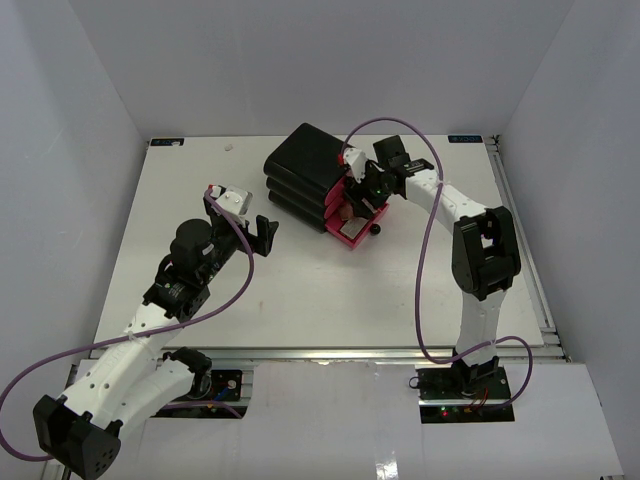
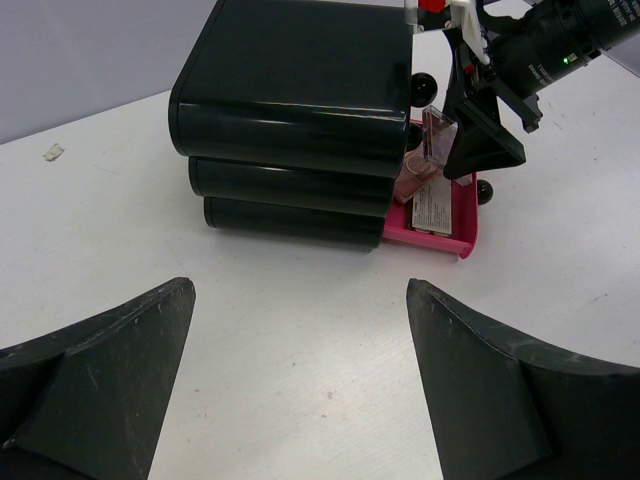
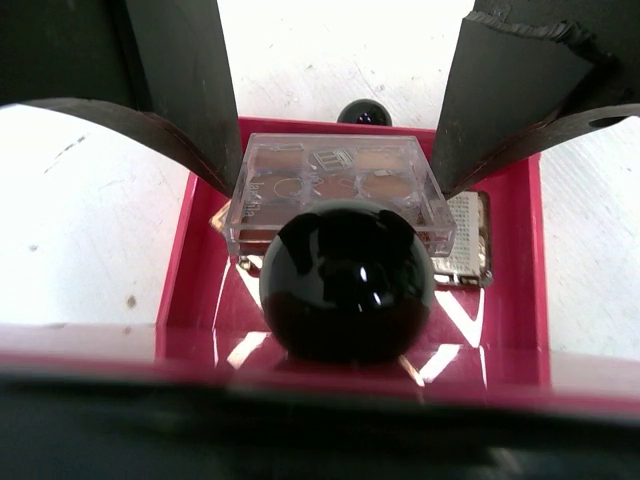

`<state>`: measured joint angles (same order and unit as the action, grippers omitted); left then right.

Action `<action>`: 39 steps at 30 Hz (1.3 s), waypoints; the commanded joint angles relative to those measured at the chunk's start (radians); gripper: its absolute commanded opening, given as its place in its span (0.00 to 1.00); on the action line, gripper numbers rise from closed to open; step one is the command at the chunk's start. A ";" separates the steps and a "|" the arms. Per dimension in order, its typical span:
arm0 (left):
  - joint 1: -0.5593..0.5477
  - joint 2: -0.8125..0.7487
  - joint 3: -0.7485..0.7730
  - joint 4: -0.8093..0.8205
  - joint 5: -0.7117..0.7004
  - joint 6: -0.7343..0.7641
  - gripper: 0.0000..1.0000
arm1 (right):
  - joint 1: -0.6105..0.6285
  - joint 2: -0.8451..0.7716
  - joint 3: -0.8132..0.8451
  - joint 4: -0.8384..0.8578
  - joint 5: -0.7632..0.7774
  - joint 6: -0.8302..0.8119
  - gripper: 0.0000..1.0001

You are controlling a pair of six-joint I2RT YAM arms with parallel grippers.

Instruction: Organize the makeup

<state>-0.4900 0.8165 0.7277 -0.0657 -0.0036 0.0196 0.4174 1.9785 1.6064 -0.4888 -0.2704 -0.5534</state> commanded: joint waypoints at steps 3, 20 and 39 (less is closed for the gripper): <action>0.007 -0.004 -0.002 0.021 0.002 0.008 0.98 | -0.004 -0.009 -0.042 0.033 0.019 -0.007 0.54; 0.007 0.000 -0.002 0.021 0.002 0.009 0.98 | -0.011 -0.003 -0.009 0.041 0.048 -0.011 0.86; -0.002 0.048 -0.010 0.056 0.409 -0.006 0.95 | -0.248 -0.400 -0.269 -0.031 -0.476 0.014 0.78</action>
<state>-0.4862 0.8304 0.7139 -0.0360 0.2140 0.0393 0.2904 1.7268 1.4411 -0.5096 -0.5013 -0.5597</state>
